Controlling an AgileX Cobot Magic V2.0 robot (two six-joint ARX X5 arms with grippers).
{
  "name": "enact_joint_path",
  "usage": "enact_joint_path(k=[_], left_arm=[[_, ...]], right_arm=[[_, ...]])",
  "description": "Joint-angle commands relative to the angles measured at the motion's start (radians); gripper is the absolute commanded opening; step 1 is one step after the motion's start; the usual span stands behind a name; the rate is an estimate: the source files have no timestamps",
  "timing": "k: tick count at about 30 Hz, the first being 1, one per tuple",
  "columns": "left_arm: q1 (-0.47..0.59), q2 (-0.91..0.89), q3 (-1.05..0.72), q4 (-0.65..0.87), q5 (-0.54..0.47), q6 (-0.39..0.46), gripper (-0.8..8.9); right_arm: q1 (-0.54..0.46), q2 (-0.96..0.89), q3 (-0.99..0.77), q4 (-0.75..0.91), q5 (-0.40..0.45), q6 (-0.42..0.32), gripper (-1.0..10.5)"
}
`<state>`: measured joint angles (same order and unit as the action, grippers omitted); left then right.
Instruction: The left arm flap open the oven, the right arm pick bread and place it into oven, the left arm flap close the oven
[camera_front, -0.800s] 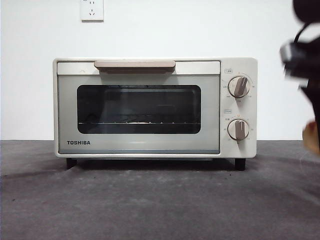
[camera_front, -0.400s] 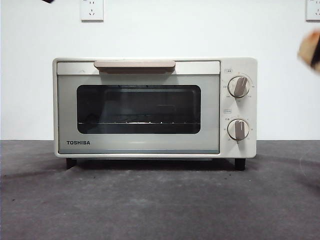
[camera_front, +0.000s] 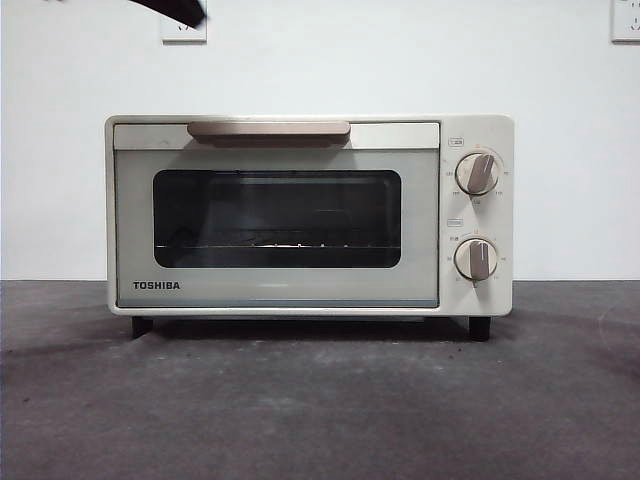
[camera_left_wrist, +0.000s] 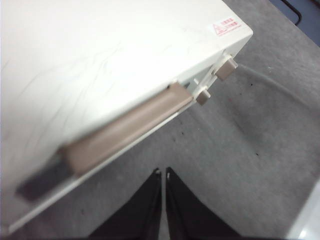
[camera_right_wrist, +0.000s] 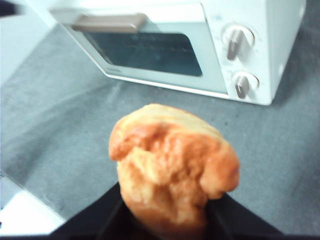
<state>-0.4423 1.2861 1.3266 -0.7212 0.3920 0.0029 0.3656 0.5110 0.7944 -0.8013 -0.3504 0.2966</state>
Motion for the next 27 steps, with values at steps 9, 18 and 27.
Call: enact_joint_path(k=[9, 18, 27], left_arm=[[-0.033, 0.178, 0.038, 0.172, 0.002, 0.09, 0.16], [-0.036, 0.238, 0.038, 0.191, 0.001, 0.09, 0.16], [-0.036, 0.278, 0.038, 0.13, -0.006, 0.1, 0.16]], right_arm=[[0.005, -0.005, 0.019, 0.041, -0.047, 0.035, 1.3], [0.005, -0.005, 0.019, 0.054, -0.046, 0.037, 1.3], [0.005, -0.005, 0.019, 0.054, -0.046, 0.037, 1.3]])
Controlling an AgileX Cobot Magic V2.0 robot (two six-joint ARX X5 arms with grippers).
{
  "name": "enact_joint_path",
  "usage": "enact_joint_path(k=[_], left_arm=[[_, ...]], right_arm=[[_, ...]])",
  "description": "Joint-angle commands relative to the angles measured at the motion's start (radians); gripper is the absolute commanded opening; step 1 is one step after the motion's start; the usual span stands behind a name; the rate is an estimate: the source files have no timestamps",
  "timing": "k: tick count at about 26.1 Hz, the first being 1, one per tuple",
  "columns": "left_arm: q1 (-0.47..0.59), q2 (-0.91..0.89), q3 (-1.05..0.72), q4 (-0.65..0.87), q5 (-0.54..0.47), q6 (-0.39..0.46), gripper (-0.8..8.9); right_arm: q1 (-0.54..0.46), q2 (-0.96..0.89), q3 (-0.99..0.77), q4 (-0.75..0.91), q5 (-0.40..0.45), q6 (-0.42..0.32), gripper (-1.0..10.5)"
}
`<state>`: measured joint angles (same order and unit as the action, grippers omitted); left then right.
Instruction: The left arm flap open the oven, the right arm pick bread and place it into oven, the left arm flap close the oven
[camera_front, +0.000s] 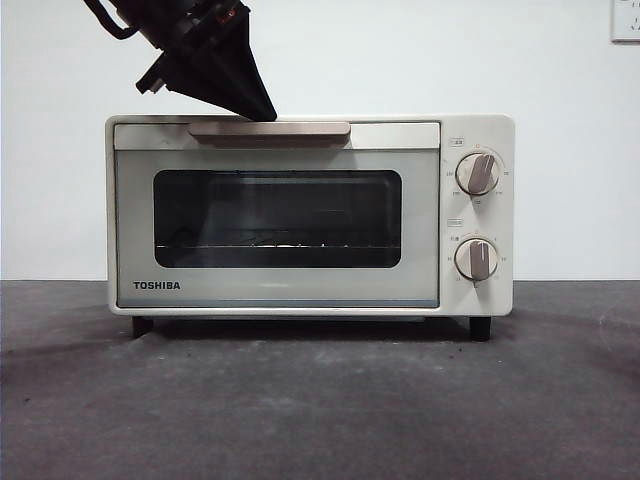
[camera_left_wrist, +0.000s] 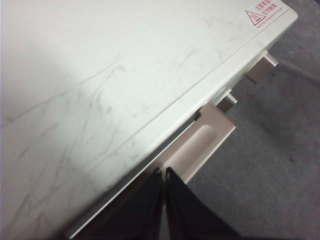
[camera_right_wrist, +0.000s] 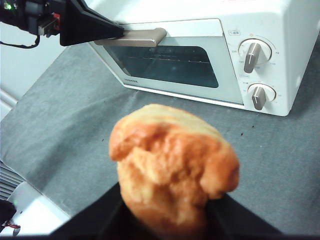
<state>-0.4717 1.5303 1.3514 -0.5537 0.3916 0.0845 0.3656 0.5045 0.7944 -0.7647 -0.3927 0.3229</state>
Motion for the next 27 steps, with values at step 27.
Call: enact_joint_path(k=[27], left_arm=[[-0.148, -0.191, -0.398, 0.1, -0.217, -0.055, 0.16]], right_arm=[[0.005, 0.001, 0.019, 0.017, 0.0, 0.01, 1.3]])
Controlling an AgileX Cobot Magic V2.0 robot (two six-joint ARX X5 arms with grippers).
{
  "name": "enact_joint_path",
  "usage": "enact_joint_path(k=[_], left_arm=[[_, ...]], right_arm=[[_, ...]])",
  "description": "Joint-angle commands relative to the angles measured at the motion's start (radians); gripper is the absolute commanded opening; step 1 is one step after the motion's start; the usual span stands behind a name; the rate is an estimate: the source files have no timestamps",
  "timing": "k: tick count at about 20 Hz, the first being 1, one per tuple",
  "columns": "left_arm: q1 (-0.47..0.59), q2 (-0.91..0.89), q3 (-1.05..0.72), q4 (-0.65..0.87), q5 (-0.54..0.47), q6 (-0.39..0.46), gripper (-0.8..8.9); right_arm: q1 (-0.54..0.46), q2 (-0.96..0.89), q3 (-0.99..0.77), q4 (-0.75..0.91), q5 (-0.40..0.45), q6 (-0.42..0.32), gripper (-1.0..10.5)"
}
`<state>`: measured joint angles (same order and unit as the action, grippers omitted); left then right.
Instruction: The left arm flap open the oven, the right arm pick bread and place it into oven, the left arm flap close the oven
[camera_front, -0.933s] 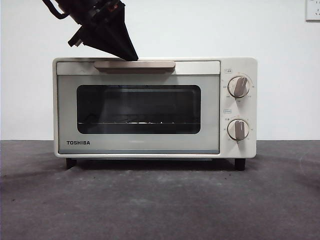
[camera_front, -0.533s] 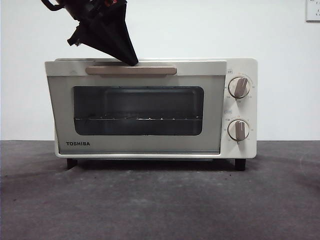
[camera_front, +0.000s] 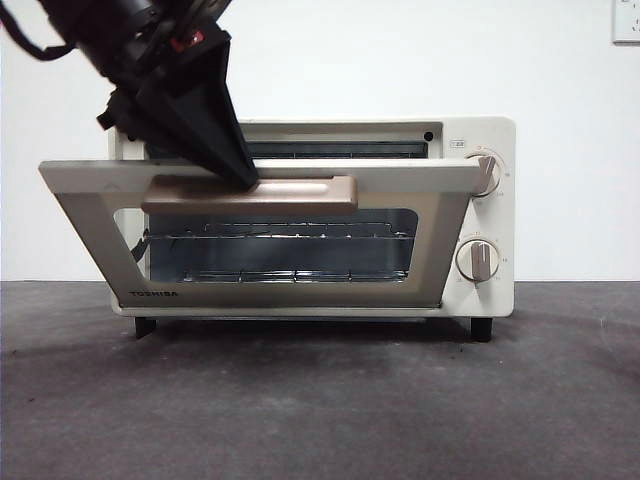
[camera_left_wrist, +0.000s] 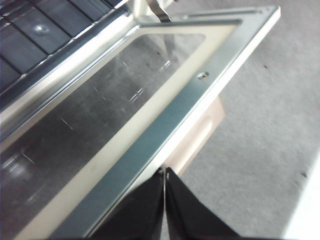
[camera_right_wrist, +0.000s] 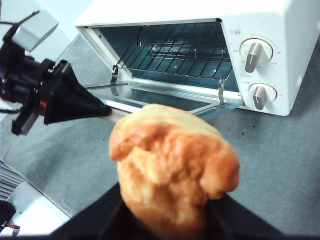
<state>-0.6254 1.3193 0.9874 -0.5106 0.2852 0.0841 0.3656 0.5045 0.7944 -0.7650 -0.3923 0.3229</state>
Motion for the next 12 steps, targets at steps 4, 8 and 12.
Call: enact_joint_path(k=[4, 8, 12], left_arm=[[-0.031, -0.026, -0.117, 0.127, -0.146, -0.134, 0.16], [-0.068, -0.06, -0.196, 0.187, -0.195, -0.204, 0.15], [-0.095, -0.077, -0.257, 0.257, -0.225, -0.272, 0.16]], right_arm=[[0.005, 0.001, 0.019, 0.018, 0.001, 0.01, 1.3], [0.005, 0.001, 0.019, 0.022, 0.003, 0.01, 1.3], [0.005, 0.001, 0.019, 0.024, 0.003, 0.01, 1.3]])
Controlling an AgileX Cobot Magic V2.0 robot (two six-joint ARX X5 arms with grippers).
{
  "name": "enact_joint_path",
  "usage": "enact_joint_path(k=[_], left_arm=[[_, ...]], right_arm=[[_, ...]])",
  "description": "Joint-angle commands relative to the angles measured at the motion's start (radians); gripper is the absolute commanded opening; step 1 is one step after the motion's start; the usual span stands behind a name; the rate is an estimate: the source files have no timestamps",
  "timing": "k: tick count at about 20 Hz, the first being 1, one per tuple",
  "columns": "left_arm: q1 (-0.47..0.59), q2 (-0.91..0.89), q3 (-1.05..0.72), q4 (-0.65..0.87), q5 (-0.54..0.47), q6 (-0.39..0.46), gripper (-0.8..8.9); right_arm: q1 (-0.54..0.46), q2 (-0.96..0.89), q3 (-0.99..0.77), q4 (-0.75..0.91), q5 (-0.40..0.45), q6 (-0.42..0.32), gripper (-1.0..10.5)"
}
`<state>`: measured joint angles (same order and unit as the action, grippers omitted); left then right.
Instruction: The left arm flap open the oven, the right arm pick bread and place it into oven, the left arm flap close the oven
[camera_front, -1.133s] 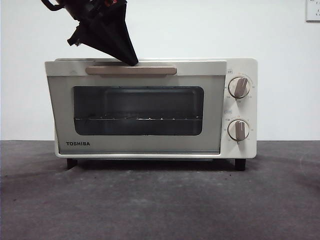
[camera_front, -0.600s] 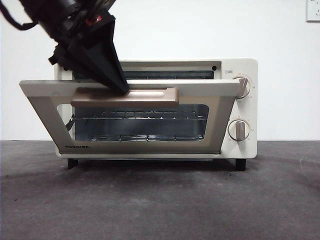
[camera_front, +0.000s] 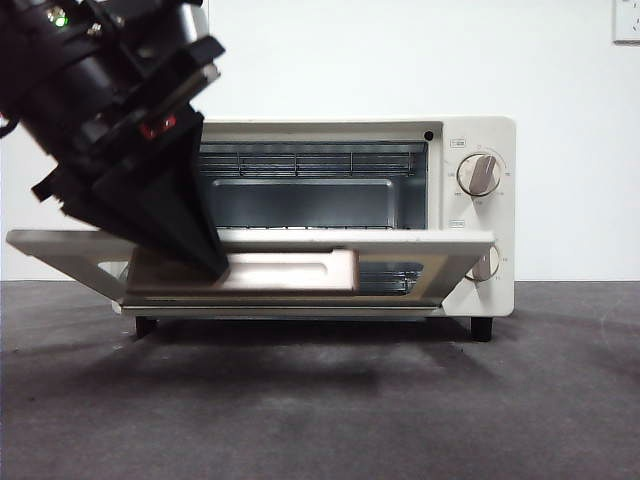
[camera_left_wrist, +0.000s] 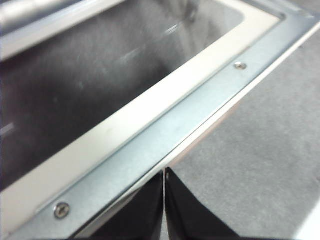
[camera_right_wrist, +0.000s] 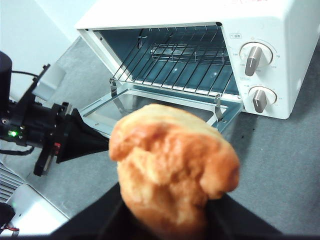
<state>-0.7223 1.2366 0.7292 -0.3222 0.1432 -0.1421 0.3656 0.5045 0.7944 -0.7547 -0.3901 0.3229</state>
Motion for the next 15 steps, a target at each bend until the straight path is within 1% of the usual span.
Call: enact_joint_path(k=[1, 4, 7, 9, 15], left_arm=[[-0.006, 0.005, -0.01, 0.073, -0.103, -0.058, 0.15], [-0.033, 0.005, -0.034, 0.084, -0.153, -0.074, 0.15], [-0.06, 0.001, -0.07, 0.114, -0.191, -0.111, 0.15], [-0.073, -0.004, -0.084, 0.114, -0.211, -0.113, 0.15], [-0.103, -0.01, -0.093, 0.111, -0.215, -0.113, 0.16]], right_arm=[[0.005, 0.001, 0.019, 0.014, 0.001, 0.01, 1.3], [0.005, 0.002, 0.019, 0.014, 0.001, 0.01, 1.3], [0.005, 0.002, 0.019, 0.014, 0.001, 0.01, 1.3], [0.005, 0.002, 0.019, 0.014, 0.001, 0.01, 1.3], [0.005, 0.003, 0.019, 0.014, 0.001, 0.01, 1.3]])
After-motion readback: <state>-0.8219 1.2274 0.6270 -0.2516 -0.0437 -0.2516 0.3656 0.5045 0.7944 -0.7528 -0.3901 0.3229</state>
